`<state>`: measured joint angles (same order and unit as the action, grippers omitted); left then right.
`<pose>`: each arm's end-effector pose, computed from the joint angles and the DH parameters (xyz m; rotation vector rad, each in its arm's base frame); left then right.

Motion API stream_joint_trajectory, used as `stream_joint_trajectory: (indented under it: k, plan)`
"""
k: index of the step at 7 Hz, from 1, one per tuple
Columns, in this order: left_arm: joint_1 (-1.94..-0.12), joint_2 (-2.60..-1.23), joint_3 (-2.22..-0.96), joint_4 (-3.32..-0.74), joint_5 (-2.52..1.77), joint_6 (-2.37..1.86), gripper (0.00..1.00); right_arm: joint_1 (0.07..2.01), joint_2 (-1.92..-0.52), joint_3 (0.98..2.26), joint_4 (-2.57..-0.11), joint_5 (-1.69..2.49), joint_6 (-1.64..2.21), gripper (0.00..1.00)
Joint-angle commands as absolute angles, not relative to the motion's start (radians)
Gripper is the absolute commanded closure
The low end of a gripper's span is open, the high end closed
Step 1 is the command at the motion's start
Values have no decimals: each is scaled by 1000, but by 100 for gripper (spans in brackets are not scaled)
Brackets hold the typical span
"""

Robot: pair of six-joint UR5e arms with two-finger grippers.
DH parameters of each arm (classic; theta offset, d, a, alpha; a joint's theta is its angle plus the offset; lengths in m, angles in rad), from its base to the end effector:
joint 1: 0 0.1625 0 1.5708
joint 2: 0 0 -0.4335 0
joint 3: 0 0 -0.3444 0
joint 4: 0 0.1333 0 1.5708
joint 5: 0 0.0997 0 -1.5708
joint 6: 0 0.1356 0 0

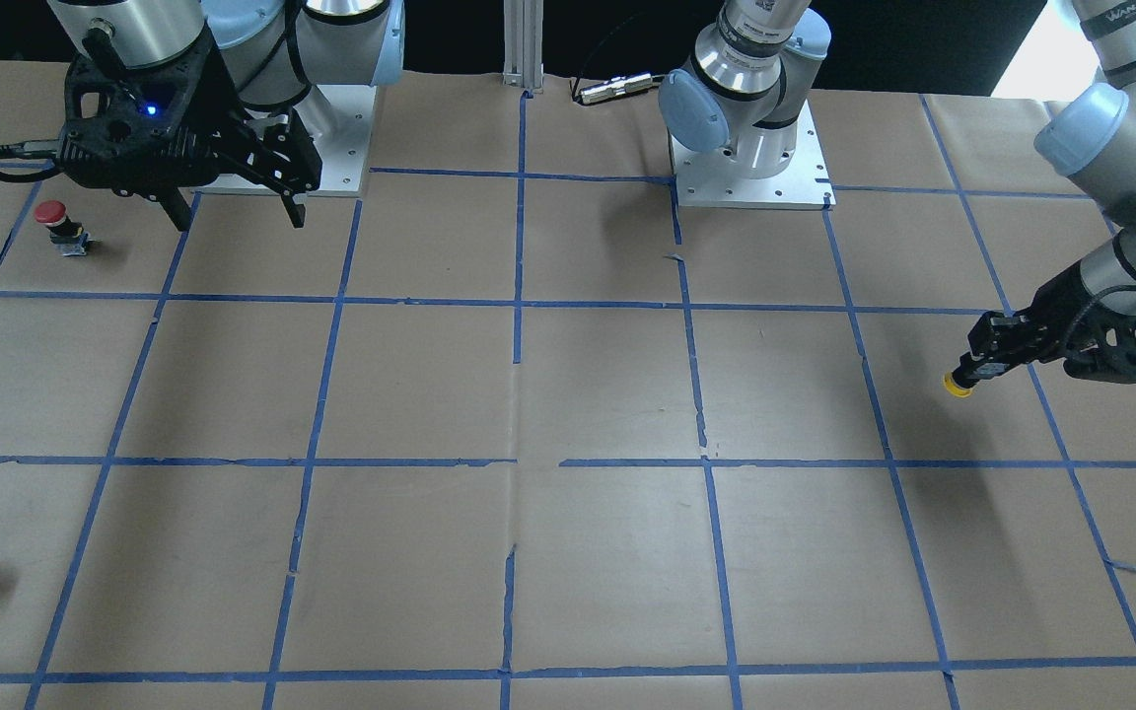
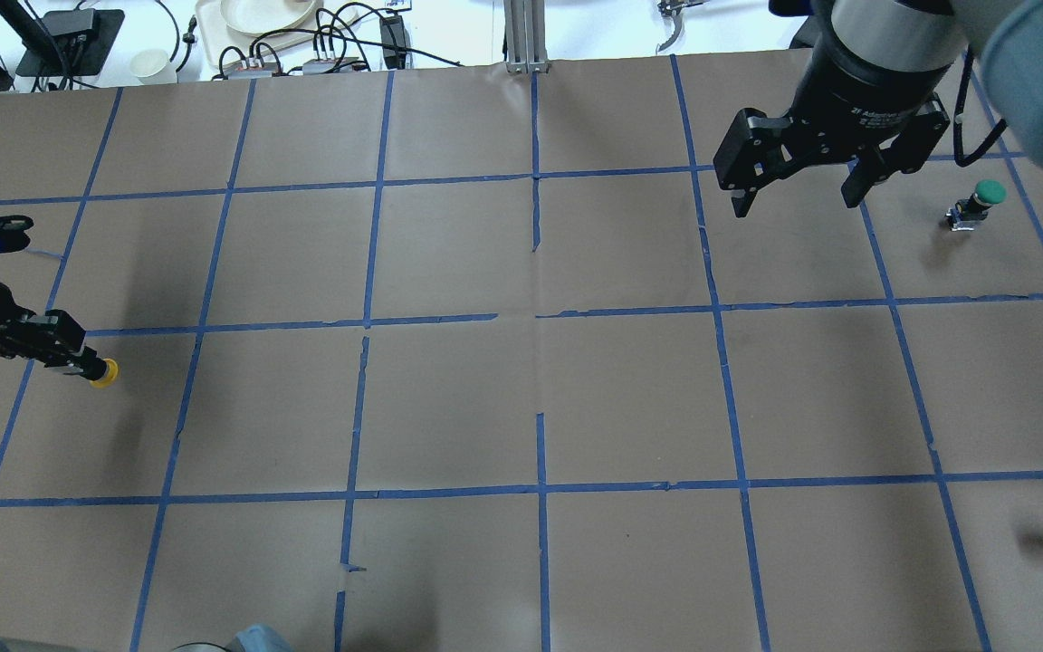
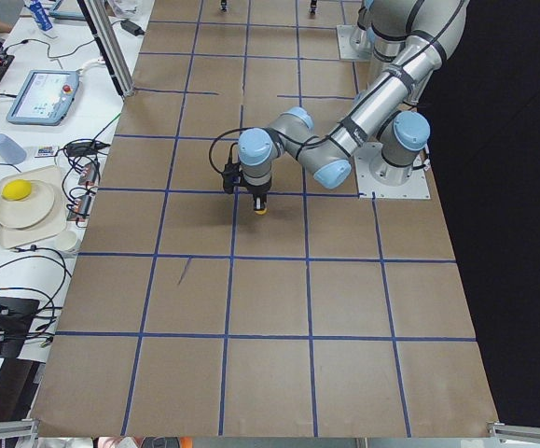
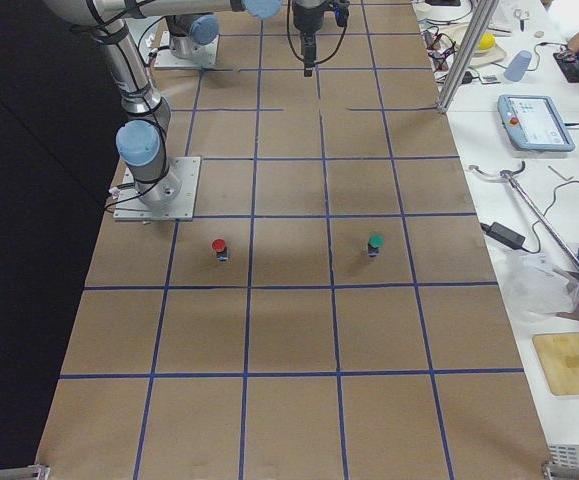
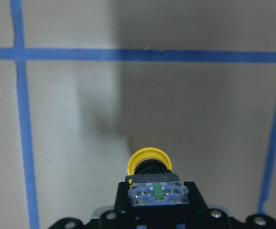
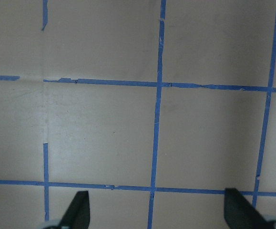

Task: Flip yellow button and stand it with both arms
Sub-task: 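Lift the button and carry it toward the table center with the left gripper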

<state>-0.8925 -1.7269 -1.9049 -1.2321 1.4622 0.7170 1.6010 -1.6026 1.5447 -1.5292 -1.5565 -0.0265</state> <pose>0.1668 -0.4428 0.2803 -0.0451 -2.9602 -0.0688 0.1482 -0.4277 0.4818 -0.0888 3.1259 -0.0254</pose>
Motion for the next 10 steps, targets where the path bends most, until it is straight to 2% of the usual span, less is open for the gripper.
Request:
stream_joint_trajectory:
  k: [1,4,6,10]
  plan:
    - [-1019,-1638,-1846,-1537,1388,706,83,1595,-1603,1543,-1531,-1551,-25,0]
    - [-1196,-1641,-1842,-1665,1068,696,83,1583,-1603,1540,-1531,-1546,-25,0]
    - [-1287,-1593,-1845,-1704,796,736,83,1543,-1606,1523,-1516,-1530,-26,0]
    - [-1425,-1539,-1856,-1733,320,729,83,1326,-1617,1517,-1318,-1103,-26,0]
